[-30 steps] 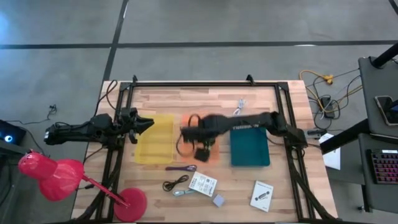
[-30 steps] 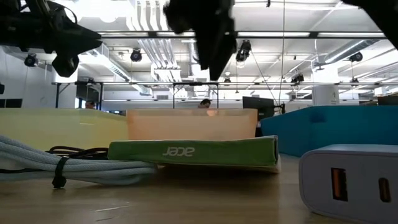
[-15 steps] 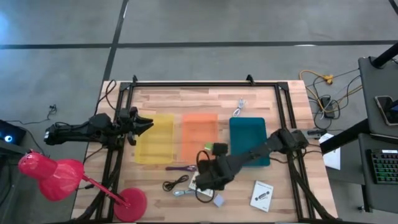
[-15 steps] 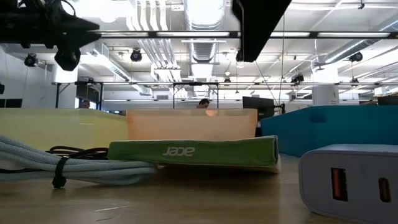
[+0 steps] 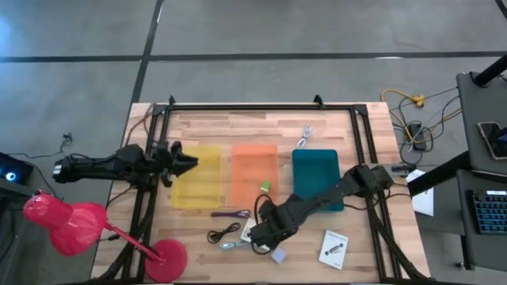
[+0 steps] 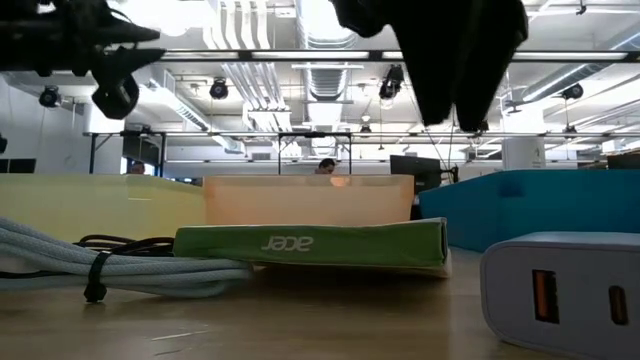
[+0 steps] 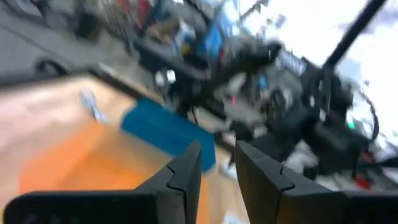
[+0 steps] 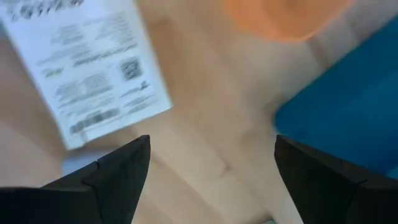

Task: Pick and place items into bin
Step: Put the left white card reader box into the blue bin

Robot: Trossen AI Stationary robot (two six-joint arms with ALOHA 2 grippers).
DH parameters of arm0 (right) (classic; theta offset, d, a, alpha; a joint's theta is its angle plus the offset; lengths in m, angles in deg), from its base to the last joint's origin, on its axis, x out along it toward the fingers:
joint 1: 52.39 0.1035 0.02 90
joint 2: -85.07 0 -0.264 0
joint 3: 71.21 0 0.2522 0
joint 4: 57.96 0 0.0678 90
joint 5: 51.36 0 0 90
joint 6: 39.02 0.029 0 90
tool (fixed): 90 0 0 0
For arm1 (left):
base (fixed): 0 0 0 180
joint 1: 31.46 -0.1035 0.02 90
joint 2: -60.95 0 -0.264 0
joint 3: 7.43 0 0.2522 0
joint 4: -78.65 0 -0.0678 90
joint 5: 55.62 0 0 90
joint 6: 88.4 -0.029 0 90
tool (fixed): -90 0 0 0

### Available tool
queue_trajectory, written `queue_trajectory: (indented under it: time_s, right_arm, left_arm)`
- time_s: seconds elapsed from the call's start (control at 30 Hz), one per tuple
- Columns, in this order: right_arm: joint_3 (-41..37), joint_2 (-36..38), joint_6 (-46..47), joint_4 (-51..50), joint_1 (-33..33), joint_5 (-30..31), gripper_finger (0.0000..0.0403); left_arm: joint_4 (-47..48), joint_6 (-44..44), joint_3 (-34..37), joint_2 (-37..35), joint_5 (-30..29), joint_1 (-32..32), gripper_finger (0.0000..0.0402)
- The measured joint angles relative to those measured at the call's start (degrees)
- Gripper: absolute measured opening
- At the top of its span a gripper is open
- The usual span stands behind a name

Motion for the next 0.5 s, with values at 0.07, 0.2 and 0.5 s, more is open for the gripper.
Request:
queue_trajectory:
  time_s: [0.07,0.2,0.5]
  right_arm:
    - [0.0,0.0,-1.73,1.96,1.23,-0.03,0.0325]
    - [1.86,-0.01,-12.73,4.05,5.47,3.42,0.0325]
    - [0.24,-4.02,-27.83,11.33,11.69,9.04,0.0325]
  left_arm:
    - [-0.98,-0.42,-0.05,3.97,2.02,0.31,0.0082]
    - [-0.75,-7.57,-2.97,12.81,3.19,2.4,0.0082]
    - [-0.39,-24.04,-12.55,33.78,0.82,14.44,0.0082]
